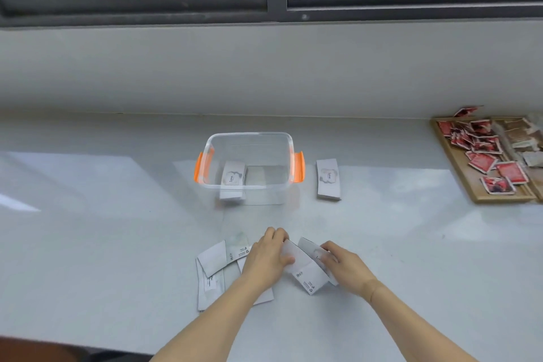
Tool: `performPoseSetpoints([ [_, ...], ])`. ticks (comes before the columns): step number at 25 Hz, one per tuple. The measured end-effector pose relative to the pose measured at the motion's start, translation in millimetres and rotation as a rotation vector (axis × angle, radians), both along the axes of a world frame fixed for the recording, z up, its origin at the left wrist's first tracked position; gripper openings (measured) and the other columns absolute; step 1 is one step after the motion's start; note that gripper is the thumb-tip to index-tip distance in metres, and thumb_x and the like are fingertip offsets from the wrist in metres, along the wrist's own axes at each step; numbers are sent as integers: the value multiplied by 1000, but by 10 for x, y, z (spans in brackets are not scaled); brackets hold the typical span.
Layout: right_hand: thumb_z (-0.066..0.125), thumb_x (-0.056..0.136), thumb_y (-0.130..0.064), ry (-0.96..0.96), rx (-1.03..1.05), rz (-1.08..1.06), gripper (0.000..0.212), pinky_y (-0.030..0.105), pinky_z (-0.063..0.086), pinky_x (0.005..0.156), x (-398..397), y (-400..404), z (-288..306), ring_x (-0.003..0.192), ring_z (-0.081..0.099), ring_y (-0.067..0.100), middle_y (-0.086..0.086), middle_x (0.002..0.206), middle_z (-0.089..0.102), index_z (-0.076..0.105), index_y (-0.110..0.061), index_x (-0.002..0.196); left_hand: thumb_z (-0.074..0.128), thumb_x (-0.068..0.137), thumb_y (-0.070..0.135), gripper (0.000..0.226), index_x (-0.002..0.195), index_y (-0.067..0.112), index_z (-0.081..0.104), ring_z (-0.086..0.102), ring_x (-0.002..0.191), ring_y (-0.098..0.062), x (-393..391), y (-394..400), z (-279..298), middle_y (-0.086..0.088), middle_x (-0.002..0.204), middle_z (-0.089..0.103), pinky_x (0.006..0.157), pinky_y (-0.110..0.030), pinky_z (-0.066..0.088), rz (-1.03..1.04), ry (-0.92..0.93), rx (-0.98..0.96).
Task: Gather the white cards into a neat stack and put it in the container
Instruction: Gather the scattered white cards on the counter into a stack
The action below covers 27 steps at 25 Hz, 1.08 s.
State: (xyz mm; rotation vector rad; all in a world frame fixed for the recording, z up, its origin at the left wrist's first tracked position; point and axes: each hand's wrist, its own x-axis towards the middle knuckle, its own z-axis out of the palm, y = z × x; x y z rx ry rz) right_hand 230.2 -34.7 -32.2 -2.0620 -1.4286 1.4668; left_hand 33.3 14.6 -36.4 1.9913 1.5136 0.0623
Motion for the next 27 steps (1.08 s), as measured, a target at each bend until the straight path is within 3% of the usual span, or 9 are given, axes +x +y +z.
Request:
performPoseSetpoints([
  [3, 48, 97, -39, 116, 25, -1, 14, 28, 45, 66, -109, -64, 67, 71, 56, 14, 1, 90, 68, 59, -30, 95, 67, 85, 31, 31, 103, 23, 43, 57, 90, -24, 18, -67, -8, 4, 107, 49, 77, -42, 48, 69, -121, -7],
  [5, 57, 92, -32, 83, 41, 88, 10, 29, 47, 67, -133, -104, 79, 74, 59, 16, 0, 91, 67, 56, -28, 101, 67, 83, 34, 33, 99, 27, 39, 58, 88, -21, 34, -119, -20, 8, 104, 53, 74, -42, 49, 114, -151, -52],
  [9, 51, 91, -18, -147, 130, 239, 26, 39, 51, 79, -166, -154, 42, 93, 59, 24, 1, 107, 64, 50, -26, 116, 63, 80, 43, 38, 102, 34, 33, 59, 87, -19, 83, -226, -70, 9, 96, 56, 66, -36, 44, 145, -136, -121],
  [12, 44, 95, -18, -367, 272, 332, 28, 38, 49, 73, -174, -191, 9, 95, 56, 21, -5, 107, 57, 46, -31, 120, 50, 83, 58, 40, 117, 40, 39, 55, 97, -14, 103, -303, -100, 14, 99, 52, 71, -31, 41, 100, -140, -107],
  [16, 44, 94, -16, -473, 455, 372, 31, 36, 47, 63, -197, -214, -45, 87, 53, 21, -7, 98, 55, 48, -34, 118, 36, 97, 53, 35, 95, 26, 58, 52, 99, -16, 160, -309, -98, 8, 96, 59, 82, -33, 42, 96, -173, -7],
  [21, 72, 69, -2, -638, 546, 398, 35, 30, 37, 50, -254, -288, -80, 62, 53, 22, -5, 75, 59, 64, -24, 95, 26, 103, 41, 35, 104, 20, 54, 49, 100, -24, 198, -388, -182, 1, 103, 57, 84, -36, 39, -52, 51, 110],
  [27, 78, 70, -19, -654, 562, 374, 21, 33, 40, 46, -286, -262, -57, 60, 55, 24, -4, 70, 61, 66, -21, 87, 27, 101, 49, 38, 105, 24, 55, 50, 104, -22, 194, -322, -216, 4, 106, 60, 87, -37, 39, -18, 68, 85],
])
